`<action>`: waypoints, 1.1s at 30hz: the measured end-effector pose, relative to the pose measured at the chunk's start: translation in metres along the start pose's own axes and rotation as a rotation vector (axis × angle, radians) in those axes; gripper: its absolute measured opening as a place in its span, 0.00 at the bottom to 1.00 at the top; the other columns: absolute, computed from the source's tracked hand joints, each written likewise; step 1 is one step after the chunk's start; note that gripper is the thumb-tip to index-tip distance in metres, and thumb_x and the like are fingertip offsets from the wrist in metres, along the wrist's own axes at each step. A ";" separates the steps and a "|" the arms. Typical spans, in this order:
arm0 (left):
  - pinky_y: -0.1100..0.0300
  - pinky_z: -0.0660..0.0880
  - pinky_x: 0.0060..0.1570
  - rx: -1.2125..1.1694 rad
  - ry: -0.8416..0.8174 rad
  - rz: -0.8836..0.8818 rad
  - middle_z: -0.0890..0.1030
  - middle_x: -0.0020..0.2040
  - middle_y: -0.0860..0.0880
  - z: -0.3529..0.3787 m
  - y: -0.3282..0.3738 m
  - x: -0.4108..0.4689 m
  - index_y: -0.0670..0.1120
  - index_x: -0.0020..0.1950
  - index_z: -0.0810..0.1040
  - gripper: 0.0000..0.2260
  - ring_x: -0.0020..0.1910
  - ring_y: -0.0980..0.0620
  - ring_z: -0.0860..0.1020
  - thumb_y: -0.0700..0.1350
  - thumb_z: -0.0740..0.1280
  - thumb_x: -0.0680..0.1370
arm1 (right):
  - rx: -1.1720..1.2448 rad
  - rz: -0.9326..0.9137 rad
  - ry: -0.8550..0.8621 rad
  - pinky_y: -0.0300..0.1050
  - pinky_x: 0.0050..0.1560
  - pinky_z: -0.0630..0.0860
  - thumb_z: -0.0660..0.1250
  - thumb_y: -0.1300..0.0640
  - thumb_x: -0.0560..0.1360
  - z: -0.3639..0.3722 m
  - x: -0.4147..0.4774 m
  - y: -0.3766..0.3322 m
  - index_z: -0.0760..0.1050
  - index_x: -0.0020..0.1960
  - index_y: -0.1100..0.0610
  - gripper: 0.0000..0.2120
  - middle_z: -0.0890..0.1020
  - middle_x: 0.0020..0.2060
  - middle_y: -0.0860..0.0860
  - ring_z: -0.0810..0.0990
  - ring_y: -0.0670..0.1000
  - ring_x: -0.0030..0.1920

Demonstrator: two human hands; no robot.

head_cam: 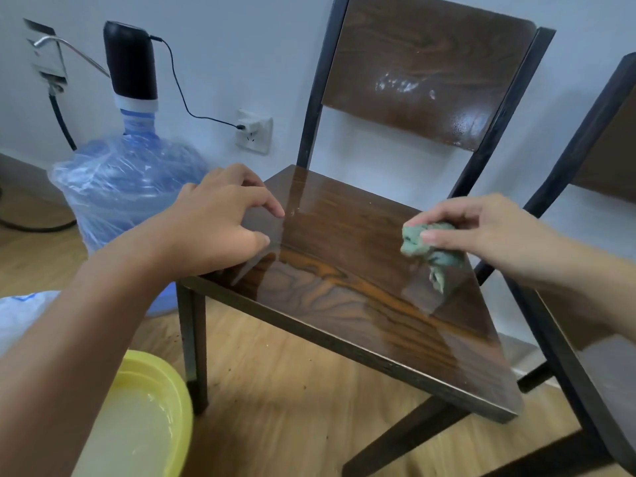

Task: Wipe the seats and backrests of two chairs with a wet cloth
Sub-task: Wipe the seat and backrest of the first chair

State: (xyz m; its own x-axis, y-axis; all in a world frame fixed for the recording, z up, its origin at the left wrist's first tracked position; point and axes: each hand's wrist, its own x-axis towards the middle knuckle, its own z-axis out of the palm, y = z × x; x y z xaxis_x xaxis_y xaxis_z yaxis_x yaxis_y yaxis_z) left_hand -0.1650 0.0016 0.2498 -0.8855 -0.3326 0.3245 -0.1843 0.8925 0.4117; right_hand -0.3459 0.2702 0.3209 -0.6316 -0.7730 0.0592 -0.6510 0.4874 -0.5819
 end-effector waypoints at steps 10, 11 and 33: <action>0.44 0.66 0.67 -0.007 0.002 -0.006 0.70 0.61 0.58 0.008 0.004 0.006 0.64 0.58 0.79 0.16 0.65 0.55 0.67 0.57 0.67 0.70 | -0.029 -0.285 -0.272 0.35 0.53 0.78 0.75 0.58 0.76 0.044 -0.089 -0.011 0.86 0.54 0.45 0.10 0.85 0.51 0.44 0.84 0.46 0.54; 0.45 0.68 0.66 -0.001 0.014 -0.029 0.70 0.61 0.58 0.007 0.004 0.008 0.64 0.58 0.78 0.17 0.65 0.55 0.68 0.58 0.66 0.70 | -0.004 -0.257 -0.269 0.38 0.53 0.79 0.75 0.58 0.76 0.034 -0.084 -0.012 0.87 0.53 0.44 0.10 0.86 0.51 0.45 0.85 0.47 0.54; 0.45 0.70 0.60 -0.061 0.093 -0.253 0.76 0.55 0.55 -0.013 -0.037 0.015 0.55 0.53 0.81 0.29 0.57 0.51 0.74 0.69 0.47 0.76 | 0.019 0.305 0.612 0.40 0.47 0.73 0.72 0.60 0.79 0.092 0.200 0.034 0.86 0.54 0.62 0.08 0.87 0.53 0.57 0.83 0.56 0.55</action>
State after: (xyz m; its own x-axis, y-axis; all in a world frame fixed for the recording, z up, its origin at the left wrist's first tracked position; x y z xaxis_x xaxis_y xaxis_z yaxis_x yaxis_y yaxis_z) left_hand -0.1665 -0.0402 0.2504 -0.7715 -0.5712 0.2803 -0.3657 0.7586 0.5392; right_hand -0.4554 0.0944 0.2381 -0.9135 -0.2307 0.3352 -0.4023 0.6354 -0.6591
